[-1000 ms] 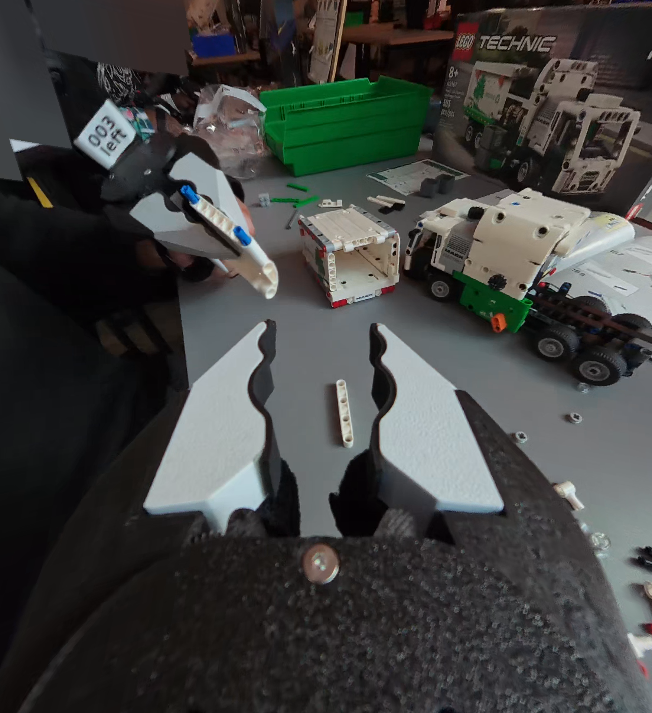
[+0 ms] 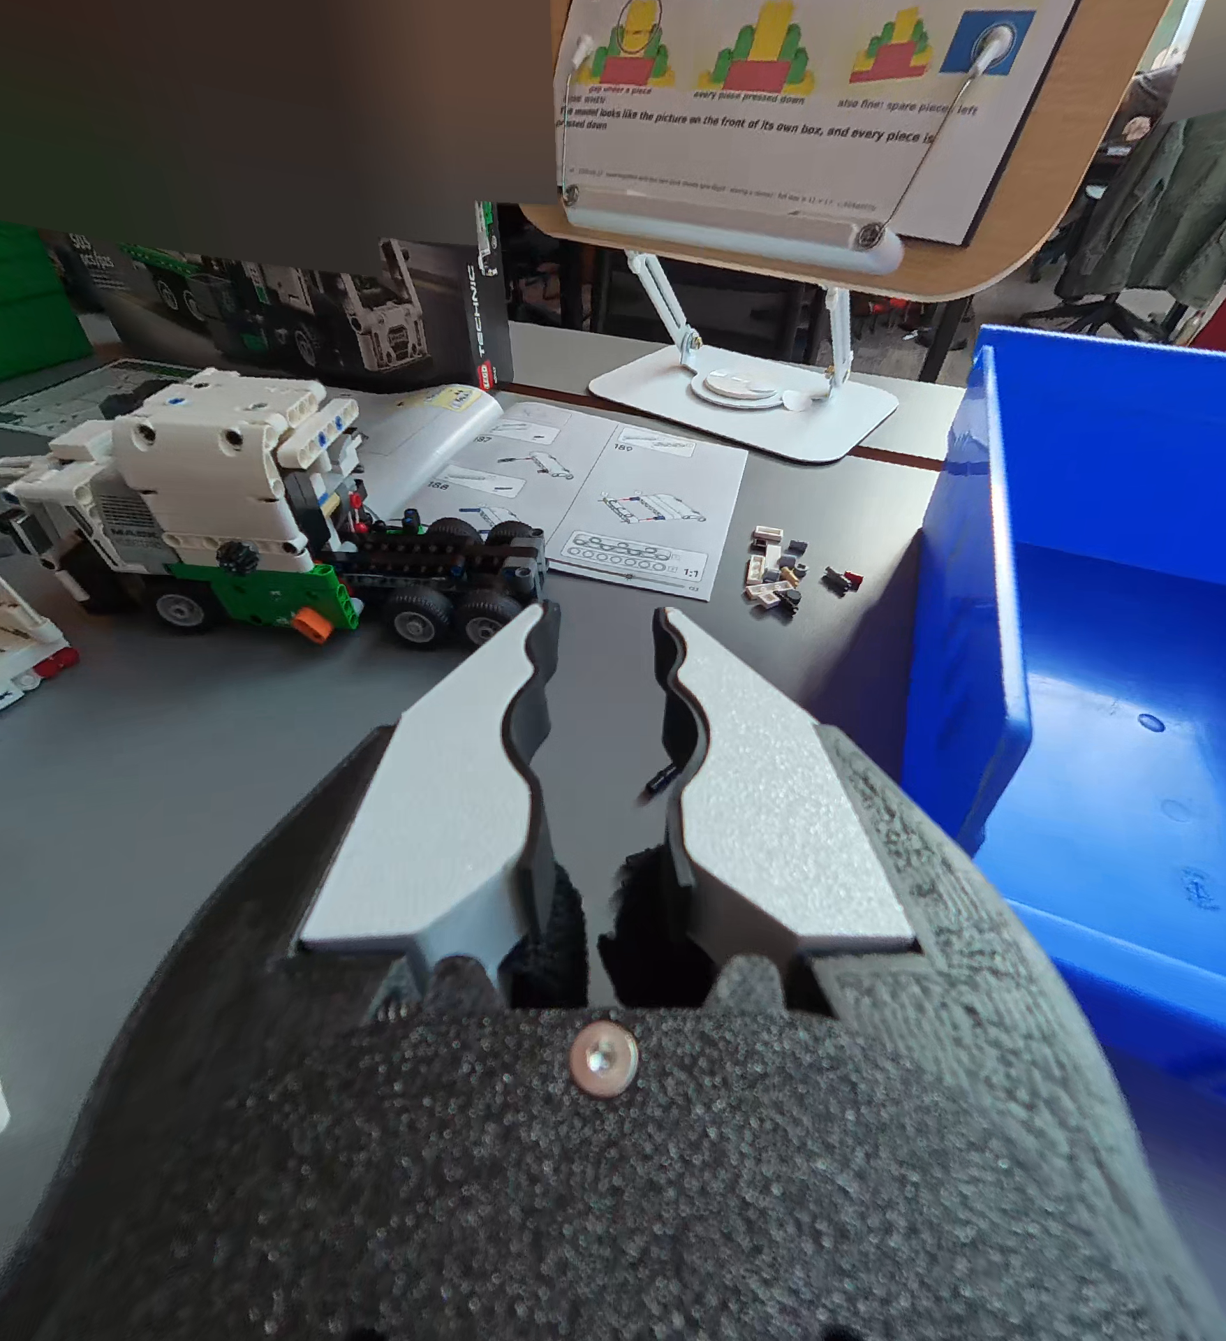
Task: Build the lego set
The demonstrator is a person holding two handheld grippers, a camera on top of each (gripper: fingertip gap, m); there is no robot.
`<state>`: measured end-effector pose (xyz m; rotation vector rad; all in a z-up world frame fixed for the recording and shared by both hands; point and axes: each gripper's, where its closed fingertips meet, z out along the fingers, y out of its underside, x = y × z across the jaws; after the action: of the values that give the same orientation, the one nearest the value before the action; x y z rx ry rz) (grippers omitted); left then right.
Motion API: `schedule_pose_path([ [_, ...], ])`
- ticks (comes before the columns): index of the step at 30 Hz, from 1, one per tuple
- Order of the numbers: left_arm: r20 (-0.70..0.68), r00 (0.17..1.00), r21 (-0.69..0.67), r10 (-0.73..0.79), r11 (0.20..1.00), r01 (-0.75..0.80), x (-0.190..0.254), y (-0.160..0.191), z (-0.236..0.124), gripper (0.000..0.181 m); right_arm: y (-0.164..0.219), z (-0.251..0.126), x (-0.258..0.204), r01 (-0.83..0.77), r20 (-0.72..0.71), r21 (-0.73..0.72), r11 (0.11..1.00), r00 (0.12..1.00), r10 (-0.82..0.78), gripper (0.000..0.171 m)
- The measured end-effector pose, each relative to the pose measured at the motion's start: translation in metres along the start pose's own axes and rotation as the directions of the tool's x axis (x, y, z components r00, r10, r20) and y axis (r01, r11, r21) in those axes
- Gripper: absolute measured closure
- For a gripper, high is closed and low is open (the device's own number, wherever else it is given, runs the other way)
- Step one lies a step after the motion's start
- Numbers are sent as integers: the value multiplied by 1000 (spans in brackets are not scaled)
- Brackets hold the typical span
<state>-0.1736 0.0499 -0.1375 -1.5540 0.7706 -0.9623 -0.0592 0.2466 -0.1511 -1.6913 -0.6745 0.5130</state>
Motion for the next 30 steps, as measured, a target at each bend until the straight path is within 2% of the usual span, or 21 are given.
schedule_pose_path([
  [3, -43, 999, -1, -26, 1000, 26, 0, -1, 4, 177, 0, -3, -2, 63, -15, 10, 998, 998, -63, 149],
  [10, -65, 997, -20, -38, 999, 37, 0, 1, 9, 177, 4, -2, -19, 103, 46, 3, 995, 994, -103, 148],
  [15, -58, 998, -32, 26, 999, -28, 6, 4, 9, 177, 7, -3, -32, 125, 103, -4, 992, 987, -123, 147],
  [17, -60, 997, -37, 51, 998, -54, 9, 5, 8, 177, 10, -5, -45, 135, 166, -5, 991, 977, -132, 146],
  [18, -63, 997, -37, 49, 998, -52, 10, 5, 7, 177, 11, -8, -57, 132, 227, -9, 991, 966, -127, 146],
  [20, -63, 998, -22, 20, 1000, -21, 9, 3, 2, 177, 18, -23, -94, 139, 438, -46, 989, 893, -105, 150],
  [22, -51, 998, -13, -21, 1000, 20, 4, 2, -5, 177, 41, -47, -133, 199, 654, -183, 963, 756, -32, 145],
  [23, -38, 999, -13, -31, 999, 30, 2, 2, -8, 178, 53, -58, -146, 260, 716, -248, 933, 698, -4, 146],
  [25, -15, 999, -30, -32, 999, 32, -1, 5, -11, 177, 68, -68, -161, 358, 751, -294, 886, 660, -17, 146],
  [27, 15, 1000, -55, -6, 998, 7, -2, 9, -12, 177, 74, -68, -171, 416, 759, -282, 864, 648, -65, 151],
  [30, 41, 998, -112, 46, 993, -41, 0, 17, -12, 177, 96, -66, -172, 518, 752, -330, 789, 649, -113, 150],
])
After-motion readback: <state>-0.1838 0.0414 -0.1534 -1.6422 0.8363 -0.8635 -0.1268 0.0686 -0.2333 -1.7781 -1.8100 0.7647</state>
